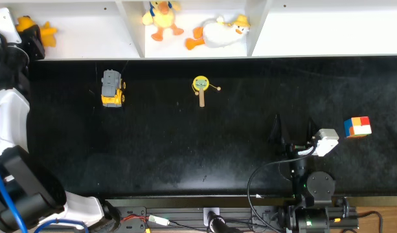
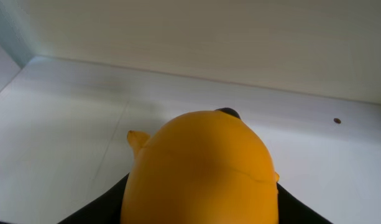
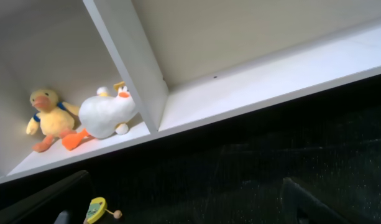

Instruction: Store Toys

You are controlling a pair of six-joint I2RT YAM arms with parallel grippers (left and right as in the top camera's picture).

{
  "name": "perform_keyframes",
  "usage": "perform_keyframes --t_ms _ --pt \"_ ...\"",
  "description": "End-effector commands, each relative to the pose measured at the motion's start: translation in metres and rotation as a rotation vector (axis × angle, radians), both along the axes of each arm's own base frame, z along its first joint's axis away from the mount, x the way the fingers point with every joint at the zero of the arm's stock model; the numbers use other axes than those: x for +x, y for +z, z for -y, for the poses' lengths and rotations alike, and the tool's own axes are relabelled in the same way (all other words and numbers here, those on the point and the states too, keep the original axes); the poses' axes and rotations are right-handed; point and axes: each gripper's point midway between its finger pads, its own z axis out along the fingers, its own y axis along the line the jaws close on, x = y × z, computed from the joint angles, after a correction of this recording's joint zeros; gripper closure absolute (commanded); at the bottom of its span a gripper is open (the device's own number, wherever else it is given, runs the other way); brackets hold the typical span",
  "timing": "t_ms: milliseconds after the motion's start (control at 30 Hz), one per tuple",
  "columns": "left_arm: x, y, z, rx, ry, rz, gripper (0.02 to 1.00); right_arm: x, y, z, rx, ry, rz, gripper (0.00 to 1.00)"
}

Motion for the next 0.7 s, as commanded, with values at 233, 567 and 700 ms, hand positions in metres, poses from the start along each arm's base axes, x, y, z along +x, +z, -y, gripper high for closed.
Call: perform_keyframes --t_ms 233,567,700 --pt "0.014 0.007 -0.005 -0.006 0.08 -0.012 0.531 0.0 -0.003 -0.001 -0.003 0.002 0.001 0.005" --pt "0.026 0.005 -0.011 -0.014 0.089 -0.022 0.533 0.0 -0.003 -0.001 -0.003 0.002 0.001 0.007" --pt "0.028 0.008 -0.012 -0.008 0.088 -0.014 0.533 0.0 -0.003 -0.001 -0.003 0.002 0.001 0.003"
